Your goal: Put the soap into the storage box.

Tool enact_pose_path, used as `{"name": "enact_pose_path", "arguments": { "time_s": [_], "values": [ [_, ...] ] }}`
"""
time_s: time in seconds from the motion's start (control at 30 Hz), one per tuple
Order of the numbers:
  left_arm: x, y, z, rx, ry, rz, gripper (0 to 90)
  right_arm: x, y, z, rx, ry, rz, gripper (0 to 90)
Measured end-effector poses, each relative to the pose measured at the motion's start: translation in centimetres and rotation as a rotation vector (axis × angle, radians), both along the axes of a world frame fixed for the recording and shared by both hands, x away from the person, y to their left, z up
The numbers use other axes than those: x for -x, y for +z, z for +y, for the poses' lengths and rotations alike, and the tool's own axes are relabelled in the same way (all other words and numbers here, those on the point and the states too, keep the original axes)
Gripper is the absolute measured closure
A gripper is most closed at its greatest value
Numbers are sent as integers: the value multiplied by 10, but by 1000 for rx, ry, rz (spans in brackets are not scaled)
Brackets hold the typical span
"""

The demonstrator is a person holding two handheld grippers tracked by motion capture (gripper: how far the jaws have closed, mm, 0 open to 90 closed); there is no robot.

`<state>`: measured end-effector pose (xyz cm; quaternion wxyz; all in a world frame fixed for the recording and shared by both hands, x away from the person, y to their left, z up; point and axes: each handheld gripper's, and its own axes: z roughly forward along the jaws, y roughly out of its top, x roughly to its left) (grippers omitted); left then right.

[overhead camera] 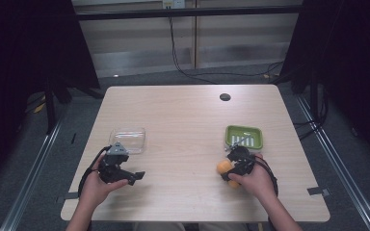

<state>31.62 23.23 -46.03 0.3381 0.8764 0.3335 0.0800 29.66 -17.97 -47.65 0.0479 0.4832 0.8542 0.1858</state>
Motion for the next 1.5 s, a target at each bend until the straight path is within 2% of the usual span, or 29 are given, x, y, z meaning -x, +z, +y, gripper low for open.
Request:
{"name": "enact_pose_path", "arguments": {
  "time_s": [0.07, 0.17, 0.23, 0.3, 0.4, 0.5, 0.57, 0.63, 0.77, 0.87, 1.0, 1.07, 1.17, 1.3, 1.4, 1.5],
  "values": [
    [0, 0, 0, 3, 1, -1, 69, 1, 1, 1, 1, -10, 16, 355],
    [0, -1, 0, -2, 0, 4, 69, 1, 1, 4, 26, 13, 7, 385],
    [0, -1, 0, -5, -2, 2, 69, 0, 3, 6, 52, 8, 5, 472],
    [1, 0, 0, 0, 2, 1, 69, 0, 3, 6, 53, 3, 10, 492],
    [2, 0, 1, -1, 7, 7, 70, -3, 4, 6, 57, -7, 43, 497],
    [3, 0, 1, 4, 8, 8, 69, -5, 5, 7, 78, 7, 52, 501],
    [3, 0, 2, 7, 9, 5, 70, -8, 6, 8, 87, 9, 79, 504],
    [2, 1, 2, 1, 9, 6, 70, -8, 6, 9, 82, 5, 87, 505],
    [1, 1, 3, 11, 14, 2, 70, -10, 7, 7, 65, 30, 118, 506],
    [0, 1, 3, 20, 19, -1, 70, -11, 7, 3, 54, 41, 124, 505],
    [0, 1, 4, 7, 15, 4, 70, -11, 8, 1, 34, 58, 142, 506],
    [0, 1, 4, 19, 15, 0, 70, -13, 10, -1, 25, 82, 143, 506],
    [-1, 1, 5, 17, 14, -2, 70, -13, 14, -2, 23, 90, 139, 506],
    [-1, 1, 5, 15, 12, 1, 70, -15, 21, -6, 38, 103, 146, 506],
    [-1, 2, 5, 2, 12, 0, 70, -16, 28, -12, 18, 112, 139, 506],
    [-1, 1, 5, 8, 12, -4, 70, -17, 30, -15, 16, 117, 137, 506]
  ]
}}
